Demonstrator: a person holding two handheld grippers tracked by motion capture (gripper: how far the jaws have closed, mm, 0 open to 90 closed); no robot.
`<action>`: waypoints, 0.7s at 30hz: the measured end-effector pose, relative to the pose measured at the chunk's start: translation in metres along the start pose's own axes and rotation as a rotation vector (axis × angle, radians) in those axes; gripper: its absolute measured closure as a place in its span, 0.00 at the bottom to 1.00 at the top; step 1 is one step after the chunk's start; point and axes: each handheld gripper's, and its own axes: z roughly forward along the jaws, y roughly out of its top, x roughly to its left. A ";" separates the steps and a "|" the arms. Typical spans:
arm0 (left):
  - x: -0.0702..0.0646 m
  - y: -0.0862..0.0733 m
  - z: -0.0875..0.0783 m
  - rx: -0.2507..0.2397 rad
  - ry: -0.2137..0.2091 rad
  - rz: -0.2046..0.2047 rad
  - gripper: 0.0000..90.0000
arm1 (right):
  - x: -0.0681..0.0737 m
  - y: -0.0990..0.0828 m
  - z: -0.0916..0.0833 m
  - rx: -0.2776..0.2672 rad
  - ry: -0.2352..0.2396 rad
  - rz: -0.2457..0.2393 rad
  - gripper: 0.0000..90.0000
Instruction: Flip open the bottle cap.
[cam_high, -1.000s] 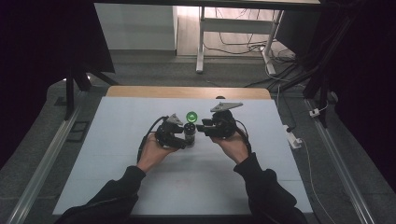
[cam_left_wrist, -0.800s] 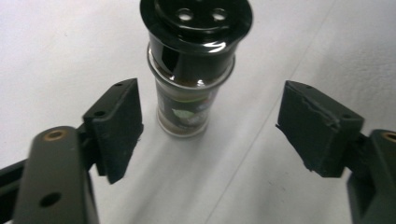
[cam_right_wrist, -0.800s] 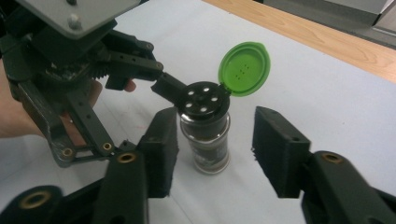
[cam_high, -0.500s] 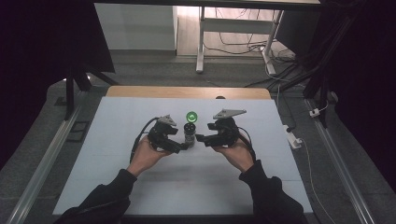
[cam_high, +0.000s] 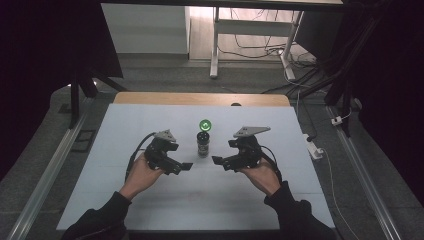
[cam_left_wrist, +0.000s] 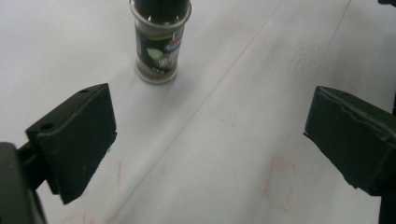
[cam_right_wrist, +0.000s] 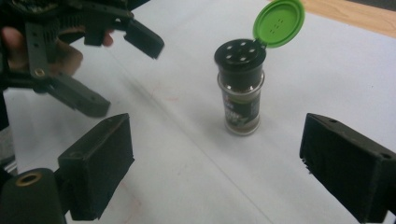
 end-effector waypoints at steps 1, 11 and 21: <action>0.000 -0.002 -0.003 -0.002 0.003 -0.003 0.02 | 0.001 -0.001 -0.002 0.006 0.001 -0.006 0.10; -0.007 -0.024 -0.033 -0.044 -0.005 -0.038 0.00 | 0.008 -0.017 -0.020 0.009 -0.007 -0.029 0.03; -0.013 -0.055 -0.066 -0.102 -0.007 -0.081 0.00 | 0.002 -0.041 -0.050 -0.009 -0.060 -0.002 0.00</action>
